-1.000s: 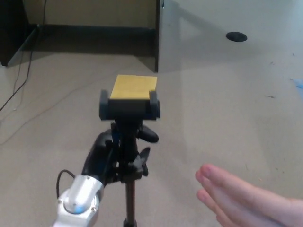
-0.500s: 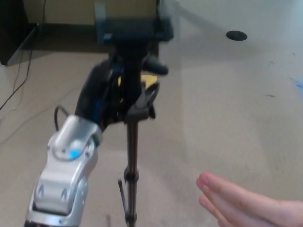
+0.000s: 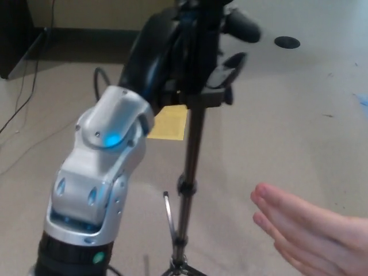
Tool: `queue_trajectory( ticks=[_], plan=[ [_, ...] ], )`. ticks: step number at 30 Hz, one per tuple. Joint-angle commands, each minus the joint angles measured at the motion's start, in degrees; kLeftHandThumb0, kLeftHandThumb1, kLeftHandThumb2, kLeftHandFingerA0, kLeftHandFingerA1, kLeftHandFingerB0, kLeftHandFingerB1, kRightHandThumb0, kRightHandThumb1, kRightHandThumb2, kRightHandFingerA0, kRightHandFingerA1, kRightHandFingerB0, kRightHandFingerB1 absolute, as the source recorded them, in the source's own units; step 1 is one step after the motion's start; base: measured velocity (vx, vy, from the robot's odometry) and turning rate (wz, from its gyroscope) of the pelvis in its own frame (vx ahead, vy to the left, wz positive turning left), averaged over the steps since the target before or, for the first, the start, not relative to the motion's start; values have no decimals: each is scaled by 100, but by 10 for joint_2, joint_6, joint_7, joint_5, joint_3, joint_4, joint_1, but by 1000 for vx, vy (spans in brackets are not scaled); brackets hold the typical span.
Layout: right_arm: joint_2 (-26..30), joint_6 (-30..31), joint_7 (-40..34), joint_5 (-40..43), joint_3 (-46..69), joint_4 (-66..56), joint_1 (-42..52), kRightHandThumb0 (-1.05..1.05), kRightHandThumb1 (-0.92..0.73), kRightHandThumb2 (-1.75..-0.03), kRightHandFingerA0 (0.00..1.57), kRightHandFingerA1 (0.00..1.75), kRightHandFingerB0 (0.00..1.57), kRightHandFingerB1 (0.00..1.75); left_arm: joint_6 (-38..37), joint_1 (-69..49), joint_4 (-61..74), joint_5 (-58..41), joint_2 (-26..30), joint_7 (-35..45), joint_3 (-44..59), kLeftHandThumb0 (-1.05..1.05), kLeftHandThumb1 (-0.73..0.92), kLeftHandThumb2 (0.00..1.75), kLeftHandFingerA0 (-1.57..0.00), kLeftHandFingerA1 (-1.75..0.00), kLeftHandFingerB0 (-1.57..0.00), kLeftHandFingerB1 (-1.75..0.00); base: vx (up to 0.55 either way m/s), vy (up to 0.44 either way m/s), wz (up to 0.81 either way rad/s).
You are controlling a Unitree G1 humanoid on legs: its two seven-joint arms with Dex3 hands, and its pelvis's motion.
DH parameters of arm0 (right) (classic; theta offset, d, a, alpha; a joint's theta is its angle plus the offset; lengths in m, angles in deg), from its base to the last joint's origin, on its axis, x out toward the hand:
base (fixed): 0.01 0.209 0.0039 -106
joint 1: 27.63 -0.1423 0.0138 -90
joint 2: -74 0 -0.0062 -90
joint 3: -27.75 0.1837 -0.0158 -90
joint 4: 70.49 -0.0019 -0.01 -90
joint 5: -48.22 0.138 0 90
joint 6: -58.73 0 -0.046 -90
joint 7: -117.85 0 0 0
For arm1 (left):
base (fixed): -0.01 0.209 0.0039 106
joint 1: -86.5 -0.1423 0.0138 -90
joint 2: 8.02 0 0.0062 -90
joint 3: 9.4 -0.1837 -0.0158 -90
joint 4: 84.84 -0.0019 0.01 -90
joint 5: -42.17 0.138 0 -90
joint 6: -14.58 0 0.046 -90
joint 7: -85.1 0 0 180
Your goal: There is a tripod standing in front of the robot and the robot extends its left arm to grab it. It lifts the tripod and passes it to a person.
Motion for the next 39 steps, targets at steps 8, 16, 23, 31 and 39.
queue_trajectory(
  ticks=[8, 16, 23, 31, 39],
  plan=[
    [3, 11, -7, -2, -3, 4, 11, -41, -71, -61, 62, 40, 40, 33, 225, 152, 133, -31, -120, -55, -64, -11, 70, 81, -106, -140, -85, -113, 0, 0, 0],
    [1, 2, -9, -9, -9, 11, -1, -41, -70, -61, 65, 41, 42, 34, 268, 148, 144, -43, -193, -85, -144, -16, 71, 82, -112, -131, -85, -108, 0, 0, 0],
    [-5, 10, -13, -6, -9, 12, -8, -41, -70, -61, 63, 41, 44, 34, 236, 159, 121, -8, -198, -109, -262, -24, 72, 79, -106, -131, -82, -102, 0, 0, 0],
    [3, 13, -18, -37, -43, 21, -30, -48, -76, -64, 77, 50, 51, 36, 187, 116, 105, -13, -211, -128, -320, -22, 72, 88, -75, -165, -70, -135, 0, 0, 0],
    [6, 17, -17, -34, -48, 23, -46, -48, -76, -64, 77, 50, 51, 36, 150, 127, 114, 8, -141, -111, -339, -36, 82, 67, -68, -154, -66, -125, 0, 0, 0]
  ],
)
